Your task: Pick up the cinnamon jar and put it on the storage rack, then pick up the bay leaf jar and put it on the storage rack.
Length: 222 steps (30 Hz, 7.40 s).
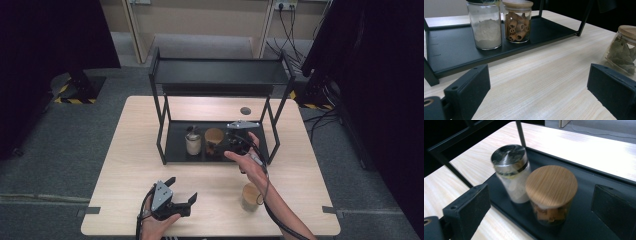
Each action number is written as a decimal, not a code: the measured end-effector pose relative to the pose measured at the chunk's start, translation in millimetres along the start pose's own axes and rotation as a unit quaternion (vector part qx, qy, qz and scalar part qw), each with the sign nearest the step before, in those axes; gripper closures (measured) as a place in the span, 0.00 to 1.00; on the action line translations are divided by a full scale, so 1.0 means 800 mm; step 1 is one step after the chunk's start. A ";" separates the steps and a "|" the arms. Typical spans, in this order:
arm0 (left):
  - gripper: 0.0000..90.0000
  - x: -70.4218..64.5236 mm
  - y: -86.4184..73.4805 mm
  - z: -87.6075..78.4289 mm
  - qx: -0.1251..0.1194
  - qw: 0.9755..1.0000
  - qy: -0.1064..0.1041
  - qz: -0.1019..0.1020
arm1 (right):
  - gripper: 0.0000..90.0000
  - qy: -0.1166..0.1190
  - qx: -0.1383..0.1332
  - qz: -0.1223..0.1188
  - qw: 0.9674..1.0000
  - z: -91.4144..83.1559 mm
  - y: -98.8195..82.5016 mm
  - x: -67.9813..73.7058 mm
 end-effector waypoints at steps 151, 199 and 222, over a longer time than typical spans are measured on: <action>0.04 -0.001 -0.001 0.003 0.003 1.000 0.004 -0.003 | 0.03 -0.012 -0.102 -0.037 0.994 -0.241 -0.190 0.019; 0.04 -0.002 0.000 0.001 -0.002 1.000 0.001 0.002 | 0.14 -0.020 -0.069 -0.063 0.995 -0.211 -0.203 0.026; 0.04 -0.002 0.000 0.001 0.000 1.000 0.001 0.002 | 0.28 0.004 -0.080 -0.086 0.993 -0.215 -0.187 0.030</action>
Point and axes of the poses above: each handheld gripper's, and its own axes: z roughly forward along the jaws, y roughly out of its top, x roughly to its left, the point moved 2 cm from there along z, roughly forward along the jaws, and after that the axes turned 15 degrees about -x, right-handed, at the moved point
